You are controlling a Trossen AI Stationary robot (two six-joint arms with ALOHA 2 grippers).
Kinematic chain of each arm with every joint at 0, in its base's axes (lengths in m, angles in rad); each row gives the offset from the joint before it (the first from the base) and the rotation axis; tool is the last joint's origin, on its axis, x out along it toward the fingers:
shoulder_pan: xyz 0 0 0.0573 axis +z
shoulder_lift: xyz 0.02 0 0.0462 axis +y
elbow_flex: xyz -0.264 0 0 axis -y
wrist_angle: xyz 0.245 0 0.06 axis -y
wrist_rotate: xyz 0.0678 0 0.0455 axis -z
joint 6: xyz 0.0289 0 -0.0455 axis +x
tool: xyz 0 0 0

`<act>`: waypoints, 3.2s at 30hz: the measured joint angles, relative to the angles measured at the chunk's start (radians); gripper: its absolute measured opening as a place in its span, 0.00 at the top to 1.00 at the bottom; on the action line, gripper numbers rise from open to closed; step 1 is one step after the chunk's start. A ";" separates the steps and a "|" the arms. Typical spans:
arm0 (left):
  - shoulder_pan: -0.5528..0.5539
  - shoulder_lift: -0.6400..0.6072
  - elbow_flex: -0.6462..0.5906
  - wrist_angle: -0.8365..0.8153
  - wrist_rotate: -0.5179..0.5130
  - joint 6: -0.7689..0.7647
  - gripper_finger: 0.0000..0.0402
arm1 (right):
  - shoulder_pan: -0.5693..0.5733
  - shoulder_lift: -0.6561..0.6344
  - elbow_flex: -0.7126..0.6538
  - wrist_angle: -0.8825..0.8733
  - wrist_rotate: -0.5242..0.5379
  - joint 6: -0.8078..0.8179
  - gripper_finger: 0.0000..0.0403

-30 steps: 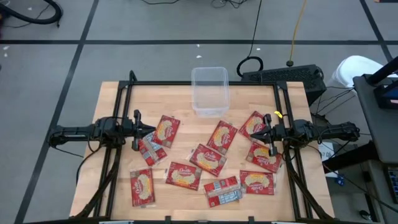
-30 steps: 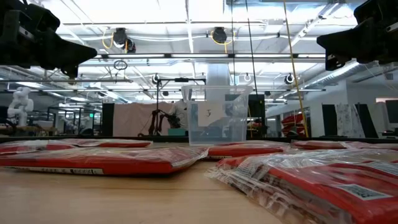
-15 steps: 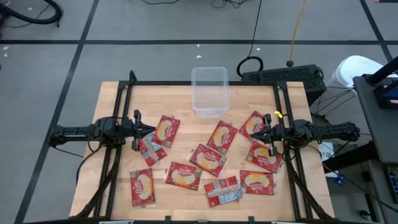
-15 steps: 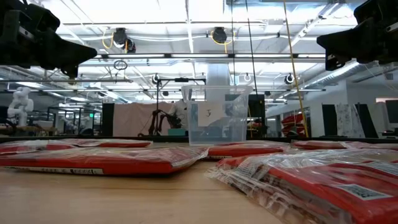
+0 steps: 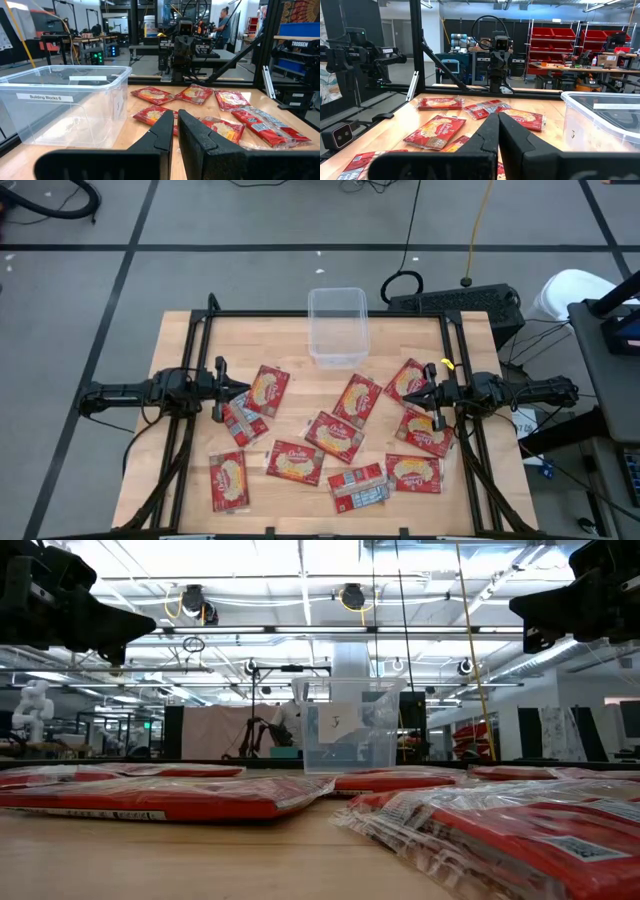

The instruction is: Sort popcorn bags into baskets

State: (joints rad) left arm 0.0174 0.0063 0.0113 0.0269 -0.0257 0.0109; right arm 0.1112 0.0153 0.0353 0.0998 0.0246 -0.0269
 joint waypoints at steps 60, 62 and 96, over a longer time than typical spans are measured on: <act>-0.001 0.123 0.254 -0.010 -0.074 0.014 0.92 | 0.000 0.000 0.000 0.059 0.027 -0.046 1.00; -0.001 0.182 0.346 -0.059 -0.074 0.017 0.92 | 0.000 0.000 0.000 0.062 0.027 -0.046 1.00; -0.033 1.057 1.531 -0.735 -0.103 -0.153 0.92 | 0.046 0.378 0.436 -0.258 0.105 0.707 1.00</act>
State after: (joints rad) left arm -0.0154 1.0632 1.5421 -0.7077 -0.1289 -0.1425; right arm 0.1573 0.3933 0.4708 -0.1580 0.1300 0.6797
